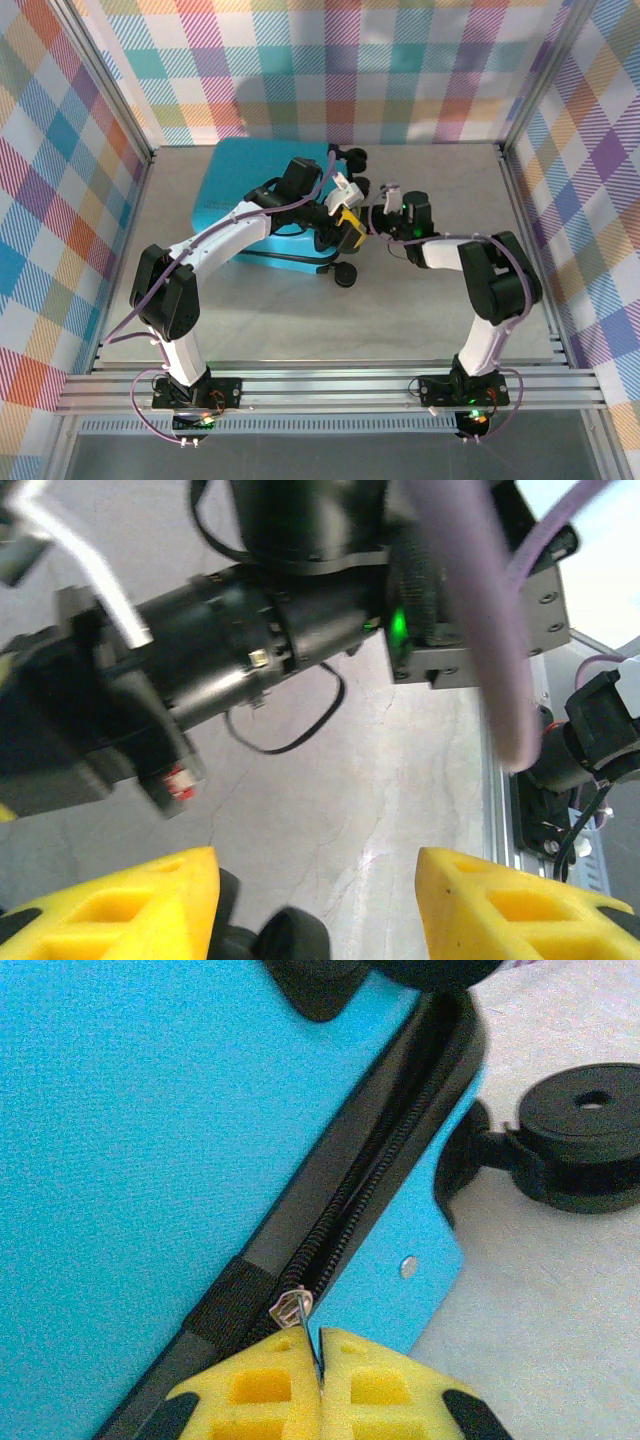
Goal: Pack the luggage
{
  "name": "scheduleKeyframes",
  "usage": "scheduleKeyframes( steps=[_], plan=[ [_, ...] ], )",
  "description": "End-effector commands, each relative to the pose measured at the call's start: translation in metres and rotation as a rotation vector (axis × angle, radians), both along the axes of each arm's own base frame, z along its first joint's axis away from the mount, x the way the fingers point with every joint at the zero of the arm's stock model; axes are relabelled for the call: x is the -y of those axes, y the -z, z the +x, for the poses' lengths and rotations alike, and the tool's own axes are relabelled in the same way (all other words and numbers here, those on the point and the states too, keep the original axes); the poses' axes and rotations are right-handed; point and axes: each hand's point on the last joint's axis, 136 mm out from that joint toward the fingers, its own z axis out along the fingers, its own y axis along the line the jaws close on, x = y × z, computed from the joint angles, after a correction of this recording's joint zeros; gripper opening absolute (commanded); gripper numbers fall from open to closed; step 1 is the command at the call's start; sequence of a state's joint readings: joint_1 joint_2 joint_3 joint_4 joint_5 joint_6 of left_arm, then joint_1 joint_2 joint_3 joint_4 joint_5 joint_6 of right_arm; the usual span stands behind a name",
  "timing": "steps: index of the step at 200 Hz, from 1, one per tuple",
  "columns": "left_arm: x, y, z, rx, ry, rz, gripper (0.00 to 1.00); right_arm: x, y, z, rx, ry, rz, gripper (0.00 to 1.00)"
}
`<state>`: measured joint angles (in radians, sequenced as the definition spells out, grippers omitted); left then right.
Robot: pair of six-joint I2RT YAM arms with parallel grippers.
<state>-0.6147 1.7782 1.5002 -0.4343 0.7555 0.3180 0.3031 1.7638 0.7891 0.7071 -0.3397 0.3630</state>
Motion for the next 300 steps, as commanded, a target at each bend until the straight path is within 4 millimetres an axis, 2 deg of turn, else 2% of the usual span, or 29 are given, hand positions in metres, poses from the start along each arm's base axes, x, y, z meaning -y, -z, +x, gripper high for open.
scheduleKeyframes(
  steps=[1,14,32,47,67,78,83,96,114,137,153,170,184,206,218,234,267,283,300],
  plan=[
    [-0.061,0.099,-0.021,-0.366,-0.173,0.329,0.55,0.136,-0.023,0.03,0.103,0.525,-0.049,0.0],
    [-0.066,0.1,-0.013,-0.362,-0.209,0.334,0.55,0.134,-0.017,0.011,0.084,0.512,-0.039,0.0],
    [-0.073,0.102,0.0,-0.364,-0.274,0.341,0.55,0.118,-0.008,-0.016,0.076,0.466,-0.072,0.0],
    [-0.082,0.106,0.013,-0.359,-0.351,0.365,0.55,0.113,-0.001,-0.029,0.054,0.466,-0.11,0.0],
    [-0.095,0.116,0.026,-0.367,-0.446,0.416,0.55,0.136,0.007,-0.032,0.002,0.567,-0.124,0.0],
    [-0.102,0.122,0.032,-0.372,-0.493,0.44,0.55,0.157,0.009,-0.03,-0.042,0.659,-0.1,0.0],
    [-0.107,0.124,0.035,-0.375,-0.514,0.45,0.55,0.168,0.016,-0.033,-0.093,0.709,-0.106,0.0],
    [-0.116,0.128,0.041,-0.371,-0.566,0.475,0.55,0.181,0.01,-0.033,-0.088,0.756,-0.09,0.0],
    [-0.124,0.126,0.049,-0.347,-0.621,0.489,0.54,0.164,0.001,-0.031,-0.062,0.668,-0.067,0.0],
    [-0.133,0.111,0.062,-0.282,-0.707,0.483,0.55,0.142,-0.002,-0.034,-0.05,0.585,-0.116,0.0],
    [-0.146,0.099,0.072,-0.221,-0.787,0.5,0.55,0.137,-0.002,-0.04,-0.046,0.566,-0.115,0.0],
    [-0.17,0.092,0.083,-0.162,-0.894,0.556,0.56,0.141,-0.004,-0.048,-0.044,0.579,-0.118,0.0],
    [-0.184,0.086,0.085,-0.138,-0.956,0.574,0.56,0.135,-0.01,-0.054,-0.026,0.547,-0.112,0.0],
    [-0.189,0.062,0.081,-0.094,-1.0,0.515,0.6,0.104,-0.018,-0.066,0.021,0.447,-0.17,0.0],
    [-0.198,0.048,0.08,-0.054,-1.045,0.505,0.62,0.082,-0.021,-0.075,0.044,0.388,-0.199,0.0],
    [-0.206,0.031,0.077,-0.015,-1.088,0.475,0.66,0.064,-0.022,-0.085,0.053,0.339,-0.206,0.0],
    [-0.202,0.013,0.067,-0.019,-1.069,0.408,0.68,0.045,-0.023,-0.102,0.067,0.282,-0.17,0.0],
    [-0.184,0.008,0.058,-0.072,-1.009,0.328,0.69,0.034,-0.024,-0.109,0.085,0.248,-0.187,0.0],
    [-0.149,0.002,0.044,-0.121,-0.904,0.235,0.7,0.028,-0.023,-0.113,0.094,0.234,-0.2,0.0]
  ],
)
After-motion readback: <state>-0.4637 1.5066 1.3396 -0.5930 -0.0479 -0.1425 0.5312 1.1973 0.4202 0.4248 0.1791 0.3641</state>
